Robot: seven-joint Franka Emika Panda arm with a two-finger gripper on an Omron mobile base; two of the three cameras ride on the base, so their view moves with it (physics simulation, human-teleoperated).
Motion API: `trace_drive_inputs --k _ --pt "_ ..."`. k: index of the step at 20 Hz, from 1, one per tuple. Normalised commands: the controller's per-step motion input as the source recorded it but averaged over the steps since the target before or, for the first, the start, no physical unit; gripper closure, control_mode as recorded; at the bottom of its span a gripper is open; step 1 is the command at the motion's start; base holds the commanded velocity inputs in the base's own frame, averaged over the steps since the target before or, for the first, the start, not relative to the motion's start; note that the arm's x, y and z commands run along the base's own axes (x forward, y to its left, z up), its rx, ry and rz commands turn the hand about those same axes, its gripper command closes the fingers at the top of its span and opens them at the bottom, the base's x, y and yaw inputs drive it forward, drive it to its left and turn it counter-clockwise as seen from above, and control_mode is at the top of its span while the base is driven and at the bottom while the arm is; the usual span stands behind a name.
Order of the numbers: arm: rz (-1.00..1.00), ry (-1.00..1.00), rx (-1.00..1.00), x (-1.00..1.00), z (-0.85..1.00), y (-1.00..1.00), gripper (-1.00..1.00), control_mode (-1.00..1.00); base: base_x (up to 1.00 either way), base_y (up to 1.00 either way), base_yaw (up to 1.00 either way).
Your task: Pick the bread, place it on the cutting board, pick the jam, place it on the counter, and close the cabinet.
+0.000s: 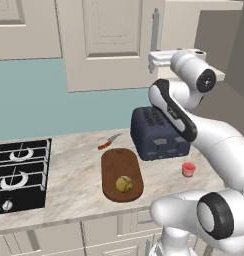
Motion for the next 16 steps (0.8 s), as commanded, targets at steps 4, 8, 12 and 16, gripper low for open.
trace_drive_inputs --k 4,8,12,16 --pt "0.07 0.0 0.0 0.25 0.0 0.0 -1.0 -1.0 0.0 0.0 0.0" --pt "0.05 0.0 0.0 0.26 0.0 0.0 -1.0 -1.0 0.0 0.0 0.0" --pt "0.03 0.0 0.0 0.24 0.0 0.01 -1.0 -1.0 0.0 0.0 0.0" --pt "0.02 0.0 0.0 0.23 0.0 0.03 -1.0 -1.0 0.0 0.0 0.0"
